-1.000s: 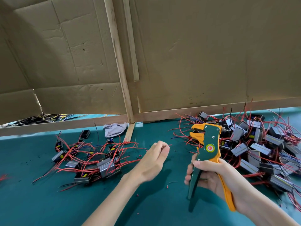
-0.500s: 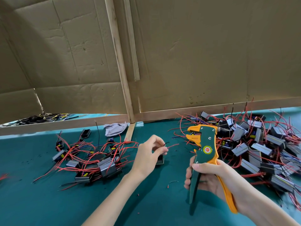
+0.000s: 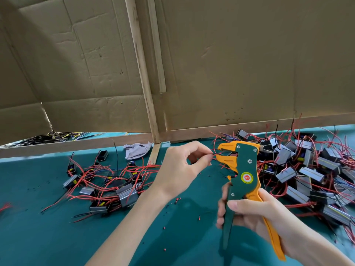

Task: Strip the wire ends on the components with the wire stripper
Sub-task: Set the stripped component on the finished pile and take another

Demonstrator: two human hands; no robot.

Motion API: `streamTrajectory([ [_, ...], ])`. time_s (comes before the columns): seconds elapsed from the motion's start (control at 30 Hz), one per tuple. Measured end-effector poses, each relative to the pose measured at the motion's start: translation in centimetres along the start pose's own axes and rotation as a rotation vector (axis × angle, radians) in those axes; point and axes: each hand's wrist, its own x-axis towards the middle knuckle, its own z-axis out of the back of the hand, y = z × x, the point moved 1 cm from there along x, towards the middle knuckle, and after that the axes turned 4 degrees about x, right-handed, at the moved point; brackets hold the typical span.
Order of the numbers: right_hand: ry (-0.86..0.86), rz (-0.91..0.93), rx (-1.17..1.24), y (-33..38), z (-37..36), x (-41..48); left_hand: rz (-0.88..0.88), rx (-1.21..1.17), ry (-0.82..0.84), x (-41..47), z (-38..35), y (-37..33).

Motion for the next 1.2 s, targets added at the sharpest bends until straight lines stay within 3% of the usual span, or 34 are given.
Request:
streamTrajectory([
  [0.73, 0.102, 0.014, -0.249, 0.0, 0.1, -0.7, -0.078, 0.173, 0.156, 0.3, 2.6, -1.4],
  [1.03, 0.031, 0.026, -0.225, -0.6, -0.7, -0.9, 0.012, 0.126, 0.217, 0.2, 2.9, -1.6],
  [1.2, -0.097, 0.023, -0.218, -1.2, -0.2, -0.6, 0.049, 0.206, 0.244, 0.2, 2.7, -1.0],
])
